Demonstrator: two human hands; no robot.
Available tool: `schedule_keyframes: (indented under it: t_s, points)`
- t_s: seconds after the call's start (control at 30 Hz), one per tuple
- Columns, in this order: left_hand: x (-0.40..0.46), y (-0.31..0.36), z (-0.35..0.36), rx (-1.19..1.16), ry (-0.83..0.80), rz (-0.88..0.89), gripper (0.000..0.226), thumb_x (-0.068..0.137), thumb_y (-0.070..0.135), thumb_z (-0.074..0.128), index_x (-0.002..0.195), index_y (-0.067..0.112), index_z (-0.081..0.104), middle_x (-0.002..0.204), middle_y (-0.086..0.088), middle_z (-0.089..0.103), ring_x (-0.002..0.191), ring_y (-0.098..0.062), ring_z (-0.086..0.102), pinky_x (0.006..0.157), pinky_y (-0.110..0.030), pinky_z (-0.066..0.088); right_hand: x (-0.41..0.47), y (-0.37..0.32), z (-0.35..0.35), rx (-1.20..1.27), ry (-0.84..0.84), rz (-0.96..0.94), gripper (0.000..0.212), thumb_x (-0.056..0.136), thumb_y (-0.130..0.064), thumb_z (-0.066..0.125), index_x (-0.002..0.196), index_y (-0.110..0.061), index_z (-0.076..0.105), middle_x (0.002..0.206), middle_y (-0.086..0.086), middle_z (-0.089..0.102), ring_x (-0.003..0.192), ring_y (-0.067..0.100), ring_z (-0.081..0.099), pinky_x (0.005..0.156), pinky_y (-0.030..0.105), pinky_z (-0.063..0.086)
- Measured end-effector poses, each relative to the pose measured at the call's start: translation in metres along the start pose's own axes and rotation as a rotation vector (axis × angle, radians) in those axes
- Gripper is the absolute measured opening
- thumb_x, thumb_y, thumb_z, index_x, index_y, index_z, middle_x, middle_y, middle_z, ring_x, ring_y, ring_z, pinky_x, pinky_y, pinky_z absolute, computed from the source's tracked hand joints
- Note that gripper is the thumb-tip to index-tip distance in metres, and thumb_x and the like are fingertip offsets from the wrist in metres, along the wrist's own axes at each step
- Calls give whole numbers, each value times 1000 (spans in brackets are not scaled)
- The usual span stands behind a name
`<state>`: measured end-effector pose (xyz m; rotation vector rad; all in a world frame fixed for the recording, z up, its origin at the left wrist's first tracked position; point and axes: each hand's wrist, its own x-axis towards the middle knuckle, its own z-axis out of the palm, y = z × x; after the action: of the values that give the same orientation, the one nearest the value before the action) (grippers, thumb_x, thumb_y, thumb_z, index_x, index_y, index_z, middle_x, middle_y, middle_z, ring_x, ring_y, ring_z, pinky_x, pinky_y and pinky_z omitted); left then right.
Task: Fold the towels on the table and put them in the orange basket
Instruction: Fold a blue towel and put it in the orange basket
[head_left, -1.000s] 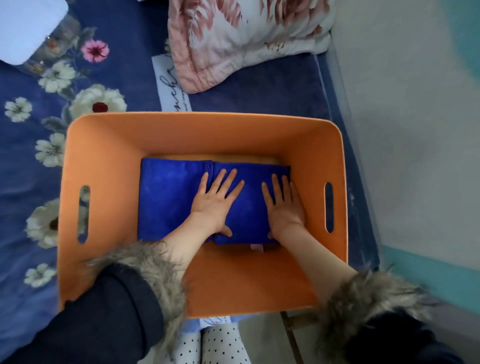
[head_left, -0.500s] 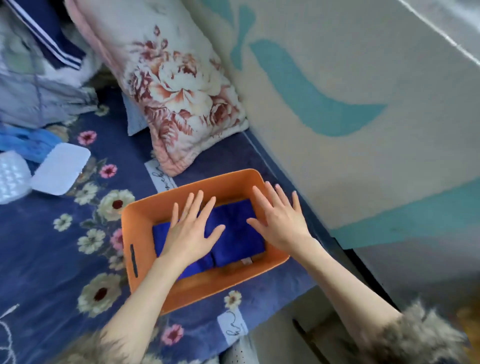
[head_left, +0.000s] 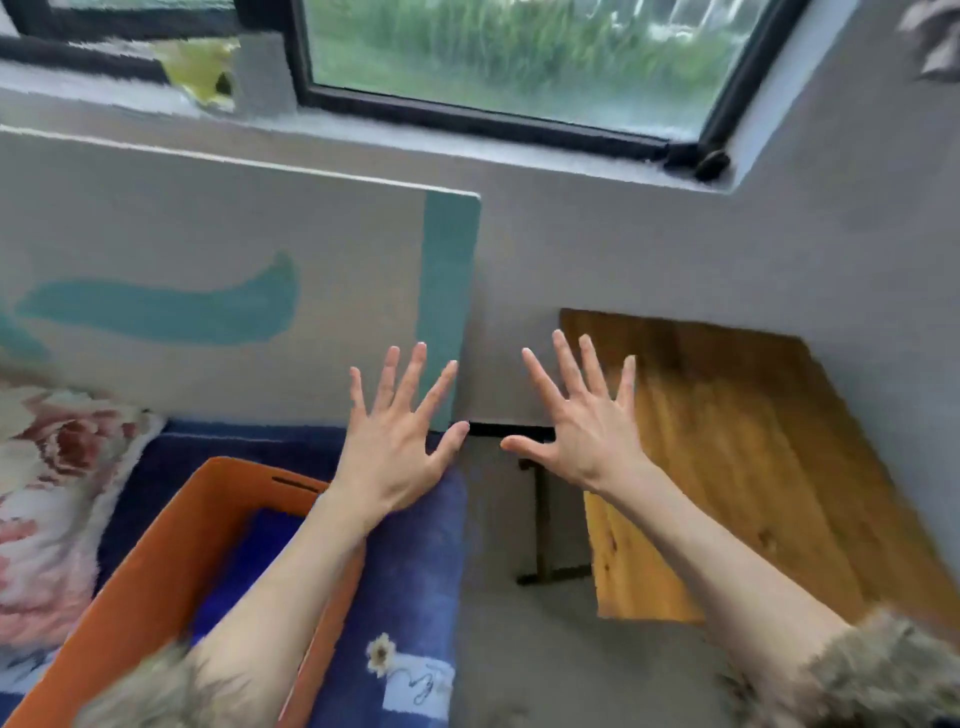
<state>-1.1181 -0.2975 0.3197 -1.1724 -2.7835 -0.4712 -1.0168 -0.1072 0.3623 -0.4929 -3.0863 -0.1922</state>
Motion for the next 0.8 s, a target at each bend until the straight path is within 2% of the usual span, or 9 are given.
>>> schedule_keyframes:
  t_s: [0.07,0.13,0.2,0.27,0.47,0.57,0.63,0.8]
  points:
    - [12,49,1,-35,-3,129,69,85,70,5,146,37,0,155,5,-10,144,-21,-14,111,-54,-13,-44,40,-8,-12,45,126,94,74,-83,27,142,-39,-21,154,1,-25,142,26,-24,108,65,-12]
    - [19,102,2,-62,-13,263,69,85,70,3,146,39,-3,155,7,-13,143,-18,-18,112,-53,-13,-94,76,-12,-17,81,260,91,70,-84,12,140,-39,-24,153,2,-27,140,27,-26,106,63,-17]
    - [19,163,3,-75,-34,416,69,83,69,2,145,40,-6,154,7,-16,142,-19,-22,111,-52,-16,-153,110,-13,-13,64,418,92,65,-84,3,139,-39,-27,152,2,-29,139,27,-27,105,61,-21]
    - [7,222,6,-85,-53,567,69,84,69,2,146,39,-5,154,5,-16,142,-21,-21,111,-52,-17,-214,138,-13,-16,41,576,93,63,-84,0,139,-38,-27,152,4,-29,139,28,-26,106,62,-18]
    - [-71,381,24,-145,-122,946,65,90,66,10,148,38,3,156,3,-9,144,-22,-15,112,-54,-12,-411,171,-18,45,48,988,90,68,-81,2,142,-36,-21,153,1,-25,143,26,-21,109,61,-14]
    - [-140,449,22,-194,-175,1113,67,89,67,10,149,37,10,157,2,-2,144,-20,-12,114,-54,-8,-514,162,-22,42,20,1174,83,81,-77,16,145,-36,-17,155,2,-22,142,25,-22,111,60,-11]
    - [-179,478,24,-230,-213,1180,68,89,66,11,149,35,14,158,1,3,145,-20,-8,114,-53,-6,-565,153,-20,69,18,1252,81,86,-72,25,145,-36,-17,155,2,-22,142,24,-23,111,59,-12]
    - [-294,552,35,-247,-306,1376,72,86,69,5,148,35,17,158,0,8,146,-22,-2,114,-53,-3,-701,124,-14,37,-15,1438,83,85,-71,31,147,-35,-11,157,2,-17,144,25,-18,112,58,-11]
